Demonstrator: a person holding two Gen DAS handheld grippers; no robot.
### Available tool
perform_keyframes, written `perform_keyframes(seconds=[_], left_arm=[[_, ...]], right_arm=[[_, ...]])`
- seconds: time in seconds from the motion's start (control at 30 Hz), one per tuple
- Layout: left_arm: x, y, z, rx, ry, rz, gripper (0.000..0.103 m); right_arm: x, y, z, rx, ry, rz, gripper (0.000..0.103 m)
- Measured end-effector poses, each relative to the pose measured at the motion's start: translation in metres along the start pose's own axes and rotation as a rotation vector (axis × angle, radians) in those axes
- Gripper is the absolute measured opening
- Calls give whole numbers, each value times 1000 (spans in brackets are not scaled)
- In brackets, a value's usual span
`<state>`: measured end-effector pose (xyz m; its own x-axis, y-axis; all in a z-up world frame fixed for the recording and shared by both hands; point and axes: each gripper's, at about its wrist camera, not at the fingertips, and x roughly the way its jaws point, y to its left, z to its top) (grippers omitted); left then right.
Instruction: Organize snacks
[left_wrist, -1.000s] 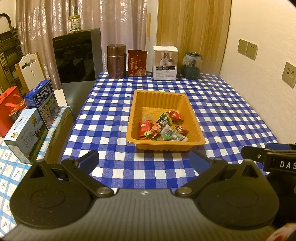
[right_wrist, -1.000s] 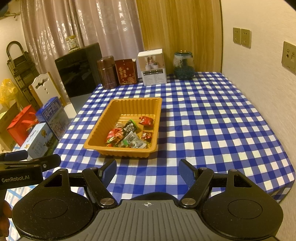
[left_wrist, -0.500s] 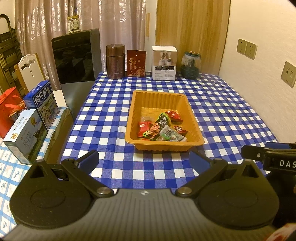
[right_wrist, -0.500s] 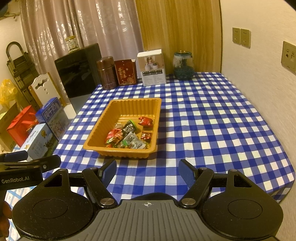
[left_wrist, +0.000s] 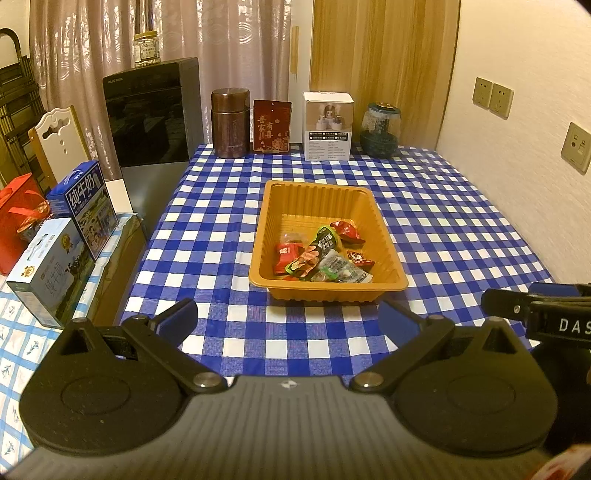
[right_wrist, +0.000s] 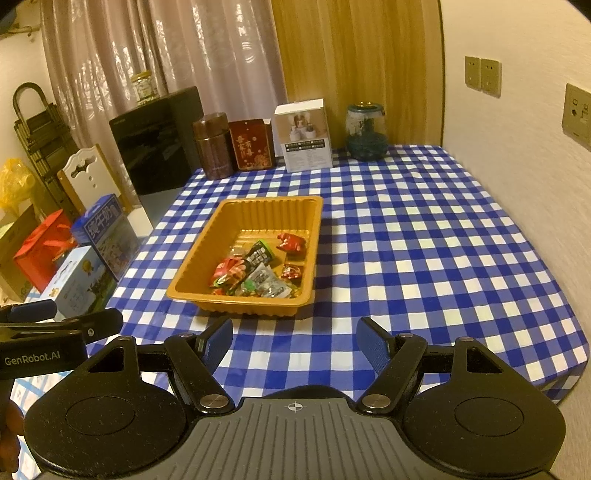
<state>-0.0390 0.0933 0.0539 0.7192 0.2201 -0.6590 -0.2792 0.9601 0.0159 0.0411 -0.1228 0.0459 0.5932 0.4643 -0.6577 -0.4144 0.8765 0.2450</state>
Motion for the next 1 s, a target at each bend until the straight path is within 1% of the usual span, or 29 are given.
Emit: perform_keyframes(seconds=[0.9,1.0], left_arm=[[3,-2,-1,3,5,-6,103],[3,-2,-3,-3,-7,-10,103]], right_arm=[[0,-1,0,0,0,1,74],[0,0,0,2,-2,2,74]])
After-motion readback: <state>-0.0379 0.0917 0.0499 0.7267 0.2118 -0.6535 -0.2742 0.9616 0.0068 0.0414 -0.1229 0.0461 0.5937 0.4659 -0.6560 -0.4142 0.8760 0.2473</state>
